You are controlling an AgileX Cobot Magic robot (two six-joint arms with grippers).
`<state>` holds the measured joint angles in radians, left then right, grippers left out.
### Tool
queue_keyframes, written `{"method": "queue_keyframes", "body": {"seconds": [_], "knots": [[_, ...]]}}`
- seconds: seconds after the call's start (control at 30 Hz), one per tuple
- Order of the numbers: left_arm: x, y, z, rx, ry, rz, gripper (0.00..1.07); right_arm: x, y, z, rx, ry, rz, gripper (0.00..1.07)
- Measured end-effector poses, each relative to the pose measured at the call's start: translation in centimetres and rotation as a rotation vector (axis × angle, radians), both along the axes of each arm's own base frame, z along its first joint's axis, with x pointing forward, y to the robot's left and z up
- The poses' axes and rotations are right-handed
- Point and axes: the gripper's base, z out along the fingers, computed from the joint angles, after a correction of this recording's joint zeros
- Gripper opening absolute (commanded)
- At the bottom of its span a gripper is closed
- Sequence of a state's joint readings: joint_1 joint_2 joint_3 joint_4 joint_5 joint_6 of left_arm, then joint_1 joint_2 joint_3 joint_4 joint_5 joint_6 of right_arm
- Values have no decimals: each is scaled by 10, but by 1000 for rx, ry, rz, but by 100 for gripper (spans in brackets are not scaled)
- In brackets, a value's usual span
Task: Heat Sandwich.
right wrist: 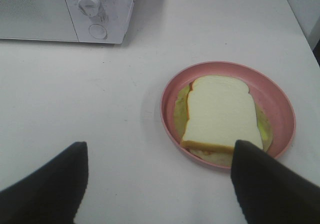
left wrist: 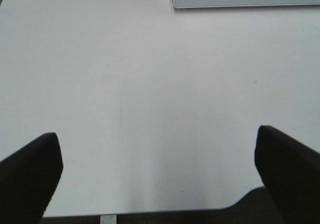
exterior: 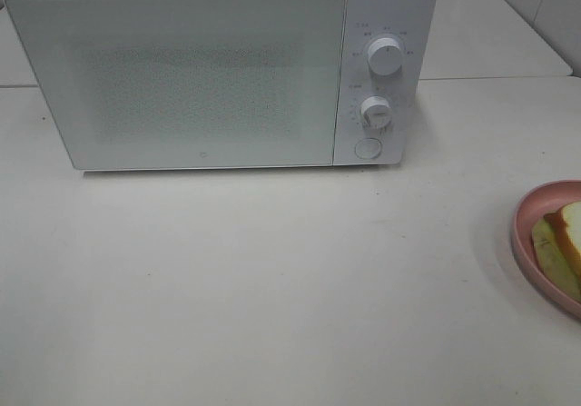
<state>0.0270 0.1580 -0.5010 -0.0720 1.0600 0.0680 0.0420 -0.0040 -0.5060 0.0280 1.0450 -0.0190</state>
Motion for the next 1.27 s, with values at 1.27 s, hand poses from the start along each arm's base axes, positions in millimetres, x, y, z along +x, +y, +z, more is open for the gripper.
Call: {"method": "queue_keyframes", "body": {"seconds": [1.27], "knots": [[-24,0,1,11,-171,5,100,0,0,0,1,0,-1,76]]}}
